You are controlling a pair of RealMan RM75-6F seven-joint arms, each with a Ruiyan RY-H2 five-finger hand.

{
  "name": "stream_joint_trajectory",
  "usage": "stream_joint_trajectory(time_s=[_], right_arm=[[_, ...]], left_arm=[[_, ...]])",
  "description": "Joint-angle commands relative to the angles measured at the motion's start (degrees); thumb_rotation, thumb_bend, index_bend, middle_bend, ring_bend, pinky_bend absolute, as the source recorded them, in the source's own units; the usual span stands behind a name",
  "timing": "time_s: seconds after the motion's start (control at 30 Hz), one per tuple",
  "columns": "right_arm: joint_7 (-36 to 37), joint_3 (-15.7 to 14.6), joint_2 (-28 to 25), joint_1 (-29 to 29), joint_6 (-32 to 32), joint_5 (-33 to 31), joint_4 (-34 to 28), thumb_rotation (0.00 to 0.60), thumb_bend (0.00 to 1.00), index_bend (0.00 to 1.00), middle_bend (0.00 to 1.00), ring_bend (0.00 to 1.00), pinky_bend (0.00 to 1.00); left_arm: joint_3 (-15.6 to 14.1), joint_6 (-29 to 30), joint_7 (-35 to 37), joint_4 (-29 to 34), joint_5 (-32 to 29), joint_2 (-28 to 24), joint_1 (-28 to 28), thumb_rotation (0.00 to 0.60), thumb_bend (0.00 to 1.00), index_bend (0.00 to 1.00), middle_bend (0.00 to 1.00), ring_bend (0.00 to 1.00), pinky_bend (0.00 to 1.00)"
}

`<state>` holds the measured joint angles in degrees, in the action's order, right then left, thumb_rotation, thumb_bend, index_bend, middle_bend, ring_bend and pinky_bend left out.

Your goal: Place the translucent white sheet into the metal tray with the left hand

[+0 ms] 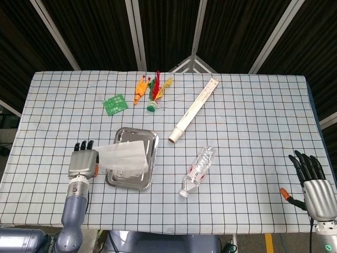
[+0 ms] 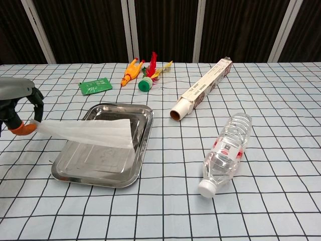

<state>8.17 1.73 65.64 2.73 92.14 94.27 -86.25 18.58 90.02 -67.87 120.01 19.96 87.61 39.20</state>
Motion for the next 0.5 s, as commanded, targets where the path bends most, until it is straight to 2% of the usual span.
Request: stream_joint_trajectory(time_s=[0.03, 0.13, 0.2, 0.23, 0.3, 0.37, 0.43, 0.5], right_arm=[[0.04, -0.01, -0.03, -0.03, 0.09, 0.05, 0.00, 0.600, 0.29, 0.00, 0.00, 0.00, 0.00], [0.12, -0.03, -0.03, -0.08, 0.19, 0.09, 0.05, 0.600, 0.29, 0.00, 0.00, 0.00, 0.00], [0.18, -0.03, -0.06, -0.09, 0.18, 0.04, 0.07, 0.600, 0.29, 0.00, 0.00, 0.00, 0.00], [0.19, -0.02, -0.08, -0.10, 0.18, 0.02, 0.07, 0.600, 0.29, 0.00, 0.00, 0.00, 0.00], [0.18, -0.04, -0.08, -0.10, 0.17, 0.02, 0.08, 0.600, 0.29, 0.00, 0.00, 0.00, 0.00], [0.08, -0.08, -0.06, -0.10, 0.16, 0.09, 0.06, 0.600, 0.29, 0.00, 0.00, 0.00, 0.00], [-0.03, -0.12, -0.04, -0.09, 0.16, 0.17, 0.04, 0.600, 0.29, 0.00, 0.00, 0.00, 0.00], [-0.18, -0.12, 0.00, -0.08, 0.17, 0.23, 0.02, 0.600, 0.29, 0.00, 0.00, 0.00, 0.00]], left_arm=[[-1.81, -0.37, -0.04, 2.00, -0.17, 0.31, 0.66, 0.600, 0.52, 0.59, 0.04, 0.00, 0.04], [-4.00, -0.62, 0.17, 3.88, 0.63, 0.00, 0.70, 0.600, 0.48, 0.54, 0.02, 0.00, 0.03], [-5.71, -1.03, 0.20, 5.39, 1.12, -0.84, 0.62, 0.600, 0.40, 0.46, 0.00, 0.00, 0.01], [-6.31, -1.30, 0.10, 5.95, 1.25, -1.35, 0.62, 0.600, 0.34, 0.38, 0.00, 0.00, 0.00], [-7.63, -2.27, 0.02, 7.36, 1.27, -2.91, 0.56, 0.600, 0.29, 0.26, 0.00, 0.00, 0.00], [-8.59, -4.14, 0.82, 8.44, 1.51, -4.84, 0.52, 0.600, 0.23, 0.10, 0.00, 0.00, 0.00], [-9.11, -5.82, 1.56, 8.96, 1.59, -6.27, 0.52, 0.600, 0.18, 0.02, 0.00, 0.00, 0.00], [-9.45, -8.04, 2.62, 9.38, 1.61, -7.83, 0.56, 0.600, 0.15, 0.00, 0.00, 0.00, 0.00]])
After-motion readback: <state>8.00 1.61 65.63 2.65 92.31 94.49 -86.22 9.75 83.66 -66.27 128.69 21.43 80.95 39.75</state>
